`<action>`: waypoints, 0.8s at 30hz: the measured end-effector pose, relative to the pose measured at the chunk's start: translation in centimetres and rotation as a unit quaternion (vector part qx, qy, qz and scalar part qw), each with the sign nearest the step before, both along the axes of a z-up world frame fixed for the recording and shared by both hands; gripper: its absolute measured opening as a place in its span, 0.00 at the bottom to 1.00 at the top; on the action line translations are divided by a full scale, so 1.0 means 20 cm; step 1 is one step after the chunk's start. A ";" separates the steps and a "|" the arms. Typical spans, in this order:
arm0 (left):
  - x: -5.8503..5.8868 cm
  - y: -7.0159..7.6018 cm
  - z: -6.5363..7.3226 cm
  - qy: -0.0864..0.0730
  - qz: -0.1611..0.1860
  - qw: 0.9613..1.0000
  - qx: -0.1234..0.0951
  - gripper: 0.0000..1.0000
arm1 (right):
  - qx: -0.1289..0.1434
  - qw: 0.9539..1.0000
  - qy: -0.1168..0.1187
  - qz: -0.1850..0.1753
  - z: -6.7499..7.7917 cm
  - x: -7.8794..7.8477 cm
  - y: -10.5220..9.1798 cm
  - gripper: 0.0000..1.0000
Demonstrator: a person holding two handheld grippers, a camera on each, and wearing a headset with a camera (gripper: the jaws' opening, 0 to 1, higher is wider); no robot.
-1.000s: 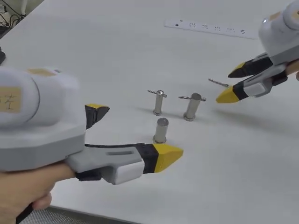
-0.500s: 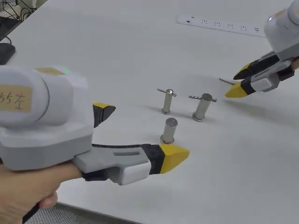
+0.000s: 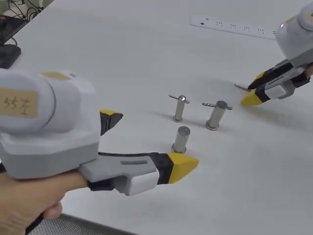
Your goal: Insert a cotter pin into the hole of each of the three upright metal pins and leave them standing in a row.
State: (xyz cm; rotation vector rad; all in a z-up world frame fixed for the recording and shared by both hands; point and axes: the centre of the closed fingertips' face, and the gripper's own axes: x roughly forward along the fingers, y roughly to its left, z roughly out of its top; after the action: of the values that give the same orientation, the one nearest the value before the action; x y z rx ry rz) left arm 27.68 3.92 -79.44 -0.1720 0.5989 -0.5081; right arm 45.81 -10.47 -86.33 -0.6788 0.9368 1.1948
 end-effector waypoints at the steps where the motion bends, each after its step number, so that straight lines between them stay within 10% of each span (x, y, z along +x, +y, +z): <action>1: 0.00 0.00 0.00 0.001 -0.001 1.000 0.001 0.92 | -0.006 1.000 -0.006 0.007 0.00 0.00 0.00 0.34; 24: -0.01 -0.06 -0.03 0.013 -0.019 1.000 -0.002 0.87 | -0.122 0.992 -0.011 0.023 -0.04 0.06 0.02 0.05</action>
State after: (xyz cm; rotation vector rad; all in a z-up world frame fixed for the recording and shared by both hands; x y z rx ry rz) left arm 27.41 2.78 -80.10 -0.1704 0.6268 -0.5445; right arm 46.93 -10.09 -87.17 -0.9123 1.0638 1.1197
